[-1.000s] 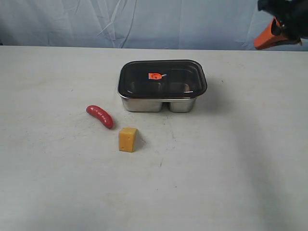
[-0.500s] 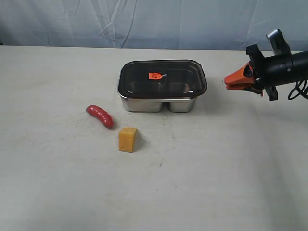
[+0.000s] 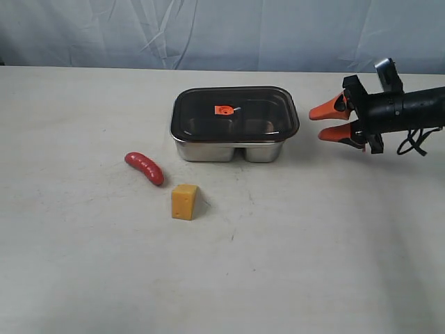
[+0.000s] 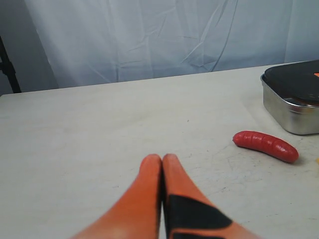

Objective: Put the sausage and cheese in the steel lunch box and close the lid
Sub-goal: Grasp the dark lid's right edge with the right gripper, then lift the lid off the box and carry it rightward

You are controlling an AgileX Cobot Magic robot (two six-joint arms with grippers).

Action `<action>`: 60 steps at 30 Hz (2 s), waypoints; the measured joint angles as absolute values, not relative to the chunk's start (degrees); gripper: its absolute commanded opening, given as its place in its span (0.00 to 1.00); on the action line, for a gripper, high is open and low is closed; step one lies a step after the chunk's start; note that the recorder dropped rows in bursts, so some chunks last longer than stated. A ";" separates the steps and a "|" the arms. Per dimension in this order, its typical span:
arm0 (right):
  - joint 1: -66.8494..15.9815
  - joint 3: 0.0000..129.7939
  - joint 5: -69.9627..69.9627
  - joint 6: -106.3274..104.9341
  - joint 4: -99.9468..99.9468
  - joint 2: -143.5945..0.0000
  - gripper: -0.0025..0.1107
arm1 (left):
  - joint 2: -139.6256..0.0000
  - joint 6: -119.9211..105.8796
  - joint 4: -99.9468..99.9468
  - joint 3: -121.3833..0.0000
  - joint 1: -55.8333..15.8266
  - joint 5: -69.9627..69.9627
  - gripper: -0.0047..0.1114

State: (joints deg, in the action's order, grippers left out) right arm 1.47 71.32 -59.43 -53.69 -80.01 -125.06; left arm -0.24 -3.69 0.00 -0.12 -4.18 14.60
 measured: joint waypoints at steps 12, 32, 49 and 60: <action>-3.88 71.32 -55.89 -57.53 -84.71 -125.06 0.51 | -0.24 -3.69 0.00 -0.12 -4.18 14.60 0.04; -5.73 71.23 -55.39 -57.55 -87.26 -125.06 0.02 | -0.24 -3.69 0.00 -0.12 -4.18 14.60 0.04; -5.81 71.23 -65.40 -59.12 -86.85 -119.04 0.02 | -0.24 -3.69 0.00 -0.12 -4.18 14.60 0.04; -1.73 71.23 -54.84 -58.92 -62.27 -93.95 0.01 | -0.24 -3.69 0.00 -0.12 -4.18 14.60 0.04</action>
State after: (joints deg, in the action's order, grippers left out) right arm -1.73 71.23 -54.84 -58.92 -62.27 -93.95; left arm -0.24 -3.69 0.00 -0.12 -4.18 14.60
